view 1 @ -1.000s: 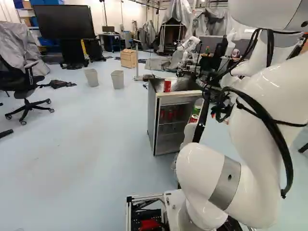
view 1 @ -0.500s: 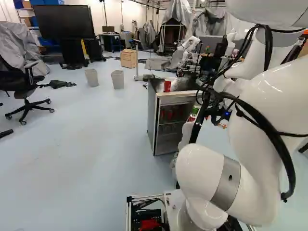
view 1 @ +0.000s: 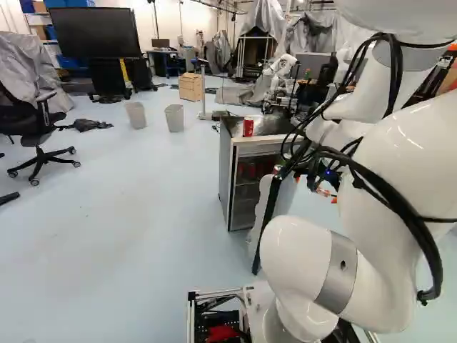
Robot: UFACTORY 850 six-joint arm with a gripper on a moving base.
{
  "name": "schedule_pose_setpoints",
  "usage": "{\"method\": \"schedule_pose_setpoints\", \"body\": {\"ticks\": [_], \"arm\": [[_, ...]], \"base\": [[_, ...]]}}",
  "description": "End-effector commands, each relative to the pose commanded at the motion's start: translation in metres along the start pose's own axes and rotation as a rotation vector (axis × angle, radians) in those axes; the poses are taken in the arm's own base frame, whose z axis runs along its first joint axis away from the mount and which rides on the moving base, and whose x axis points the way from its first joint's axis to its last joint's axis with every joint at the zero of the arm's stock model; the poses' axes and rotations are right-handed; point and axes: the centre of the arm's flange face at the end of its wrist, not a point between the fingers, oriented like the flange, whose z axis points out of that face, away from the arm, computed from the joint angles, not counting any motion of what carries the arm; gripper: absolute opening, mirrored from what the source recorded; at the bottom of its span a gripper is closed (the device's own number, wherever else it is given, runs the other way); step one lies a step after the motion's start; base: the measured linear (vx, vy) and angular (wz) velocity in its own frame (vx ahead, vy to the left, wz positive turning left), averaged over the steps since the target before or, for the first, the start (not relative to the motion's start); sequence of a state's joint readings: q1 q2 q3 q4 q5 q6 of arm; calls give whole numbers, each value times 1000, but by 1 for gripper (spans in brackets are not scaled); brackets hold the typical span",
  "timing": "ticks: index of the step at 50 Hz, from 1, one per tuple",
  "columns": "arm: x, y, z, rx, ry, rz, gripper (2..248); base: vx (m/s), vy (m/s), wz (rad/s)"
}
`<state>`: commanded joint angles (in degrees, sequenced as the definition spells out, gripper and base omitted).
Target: Grab a drink from the fridge
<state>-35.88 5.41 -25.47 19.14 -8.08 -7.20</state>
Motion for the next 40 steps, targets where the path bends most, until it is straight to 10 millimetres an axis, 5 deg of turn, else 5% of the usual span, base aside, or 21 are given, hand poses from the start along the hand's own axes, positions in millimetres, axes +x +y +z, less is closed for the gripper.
{"method": "schedule_pose_setpoints", "body": {"ticks": [40], "arm": [[-40,-51,-8,61,-9,-233,247]], "base": [[0,0,0]]}}
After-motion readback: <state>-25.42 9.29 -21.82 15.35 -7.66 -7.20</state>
